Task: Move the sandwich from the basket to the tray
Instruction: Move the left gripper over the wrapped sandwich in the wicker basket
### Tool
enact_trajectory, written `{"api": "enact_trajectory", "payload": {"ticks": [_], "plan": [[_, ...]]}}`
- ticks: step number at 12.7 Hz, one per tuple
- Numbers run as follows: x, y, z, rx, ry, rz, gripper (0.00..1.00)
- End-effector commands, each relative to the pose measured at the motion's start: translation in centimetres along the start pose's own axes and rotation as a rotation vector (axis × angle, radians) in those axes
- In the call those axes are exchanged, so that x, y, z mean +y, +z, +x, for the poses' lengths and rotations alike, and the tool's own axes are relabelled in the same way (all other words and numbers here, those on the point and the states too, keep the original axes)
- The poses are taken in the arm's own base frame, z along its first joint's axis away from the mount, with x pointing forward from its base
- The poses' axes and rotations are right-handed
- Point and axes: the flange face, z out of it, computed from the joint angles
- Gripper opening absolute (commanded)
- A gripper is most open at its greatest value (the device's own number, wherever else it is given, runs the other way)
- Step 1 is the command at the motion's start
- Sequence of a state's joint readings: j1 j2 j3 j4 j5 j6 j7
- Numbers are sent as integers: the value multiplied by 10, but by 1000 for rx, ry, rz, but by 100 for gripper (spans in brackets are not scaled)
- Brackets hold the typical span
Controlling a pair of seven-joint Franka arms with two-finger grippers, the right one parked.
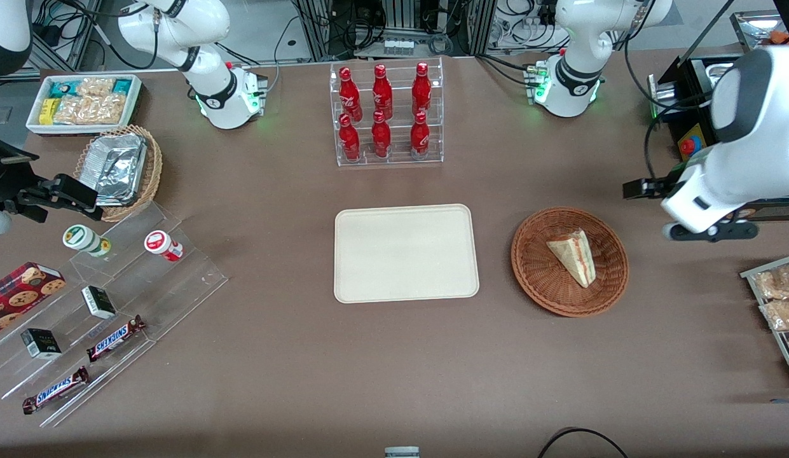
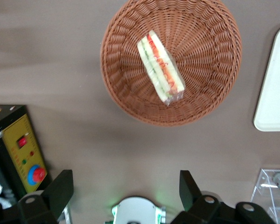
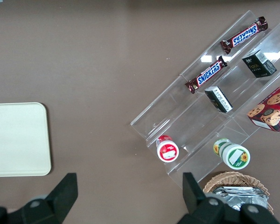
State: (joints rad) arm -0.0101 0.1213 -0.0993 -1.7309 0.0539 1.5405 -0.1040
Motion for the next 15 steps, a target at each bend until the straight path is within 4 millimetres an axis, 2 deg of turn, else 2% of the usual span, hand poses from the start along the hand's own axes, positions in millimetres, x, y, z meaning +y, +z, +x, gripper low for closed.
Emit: {"api": "enact_trajectory", "payload": {"ticks": [1,5,7,9,12,15], "plan": [[9,49,0,37,0,-3,100],[14,113,1,109,5,-11,100],[15,133,0,142,-12,-17,100],[18,136,-2,155,-110,-25,100],[39,137,3,202,-298,-52,100],[50,151,10,200,-501,-80,100]]}}
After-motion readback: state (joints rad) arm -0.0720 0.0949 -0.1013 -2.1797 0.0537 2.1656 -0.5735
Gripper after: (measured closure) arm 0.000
